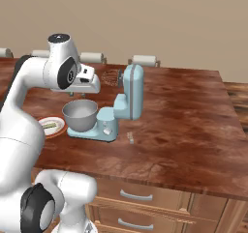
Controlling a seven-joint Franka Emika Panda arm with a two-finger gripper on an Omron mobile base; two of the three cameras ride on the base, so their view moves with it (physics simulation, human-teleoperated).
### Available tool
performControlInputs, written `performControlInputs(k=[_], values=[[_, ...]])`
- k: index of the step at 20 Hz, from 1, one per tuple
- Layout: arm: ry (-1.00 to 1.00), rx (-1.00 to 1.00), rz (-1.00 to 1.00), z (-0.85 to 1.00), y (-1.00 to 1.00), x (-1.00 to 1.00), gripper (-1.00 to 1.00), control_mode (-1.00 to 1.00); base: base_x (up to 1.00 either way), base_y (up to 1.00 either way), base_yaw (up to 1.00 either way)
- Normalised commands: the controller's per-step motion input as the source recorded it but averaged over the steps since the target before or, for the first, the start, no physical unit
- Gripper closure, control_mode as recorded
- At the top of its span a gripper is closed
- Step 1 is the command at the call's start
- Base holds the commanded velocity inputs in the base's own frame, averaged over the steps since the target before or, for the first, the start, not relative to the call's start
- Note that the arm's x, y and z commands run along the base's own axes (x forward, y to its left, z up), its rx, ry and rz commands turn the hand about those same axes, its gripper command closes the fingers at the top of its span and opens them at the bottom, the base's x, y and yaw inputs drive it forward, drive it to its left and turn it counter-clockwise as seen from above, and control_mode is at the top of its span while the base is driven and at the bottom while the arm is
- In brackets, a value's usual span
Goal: Add butter and sugar cubes to the stand mixer bowl and then turn on the stand mixer to begin making frosting.
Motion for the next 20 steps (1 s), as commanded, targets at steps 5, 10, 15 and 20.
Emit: performControlInputs(k=[5,10,15,20], values=[[-0.02,0.04,0.0,0.0,-0.15,-0.07,-1.0,-1.0,0.0,0.0,0.0],[-0.02,0.21,0.0,0.0,-0.63,-0.04,-1.0,-1.0,0.0,0.0,0.0],[0.0,0.24,0.01,0.0,-0.74,0.0,-1.0,-1.0,0.0,0.0,0.0],[0.0,0.24,0.03,0.0,-0.7,-0.02,-1.0,-1.0,0.0,0.0,0.0]])
